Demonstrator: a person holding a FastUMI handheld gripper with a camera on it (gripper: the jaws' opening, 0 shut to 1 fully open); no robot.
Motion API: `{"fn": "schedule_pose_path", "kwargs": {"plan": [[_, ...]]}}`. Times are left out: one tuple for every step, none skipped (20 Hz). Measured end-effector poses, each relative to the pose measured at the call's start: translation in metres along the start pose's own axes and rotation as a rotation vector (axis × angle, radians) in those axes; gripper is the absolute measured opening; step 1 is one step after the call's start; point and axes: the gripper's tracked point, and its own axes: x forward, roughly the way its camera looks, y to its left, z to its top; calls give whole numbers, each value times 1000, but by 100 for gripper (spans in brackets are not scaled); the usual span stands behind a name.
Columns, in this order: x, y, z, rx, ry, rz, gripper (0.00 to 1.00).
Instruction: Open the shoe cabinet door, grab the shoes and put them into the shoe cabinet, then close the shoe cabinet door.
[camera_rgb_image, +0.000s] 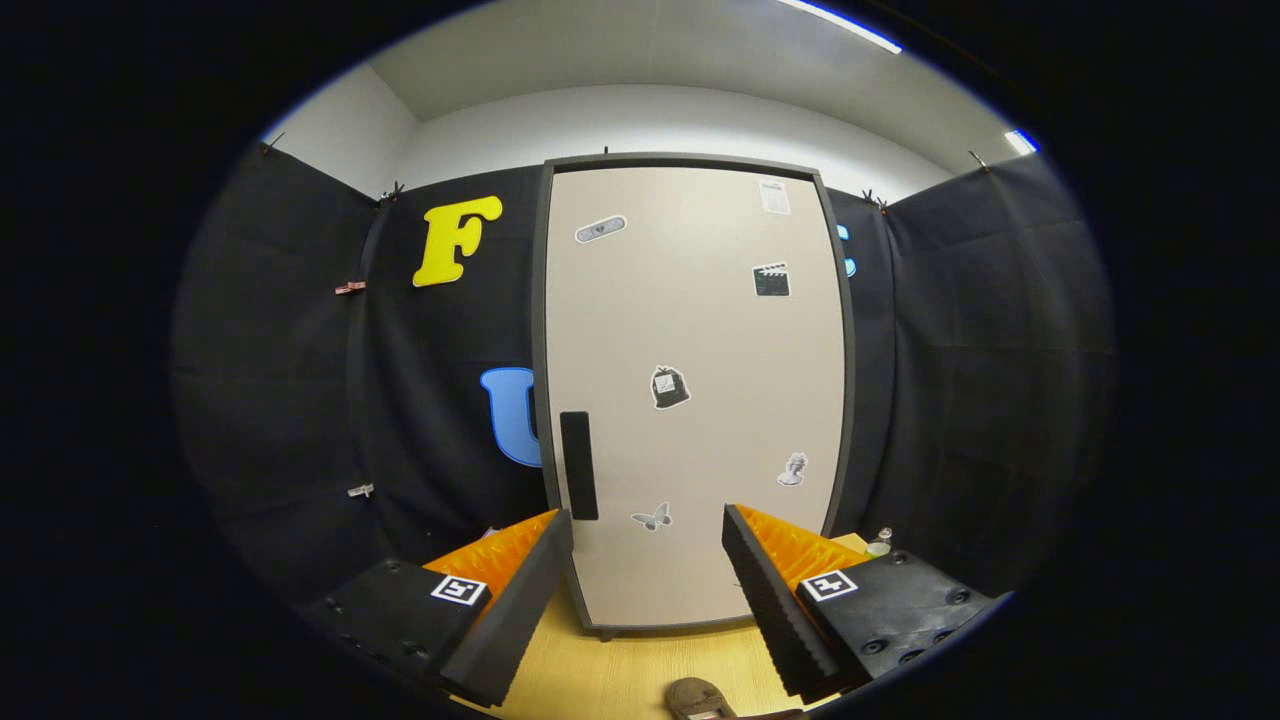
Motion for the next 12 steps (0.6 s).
{"fn": "schedule_pose_path", "kwargs": {"plan": [[4,2,-1,-1,2,2,98],[9,7,-2,0,3,6,98],[14,12,-4,0,3,10,98],[19,16,-5,0,4,12,98],[25,22,-7,1,8,20,98],[32,27,-8,3,10,26,98],[38,32,-11,2,12,30,98],[44,36,-14,-1,17,33,98],[50,40,-17,-6,20,36,98],[57,45,-18,-8,21,39,98],[65,49,-20,-8,22,43,98],[73,53,-21,-7,22,42,98]]}}
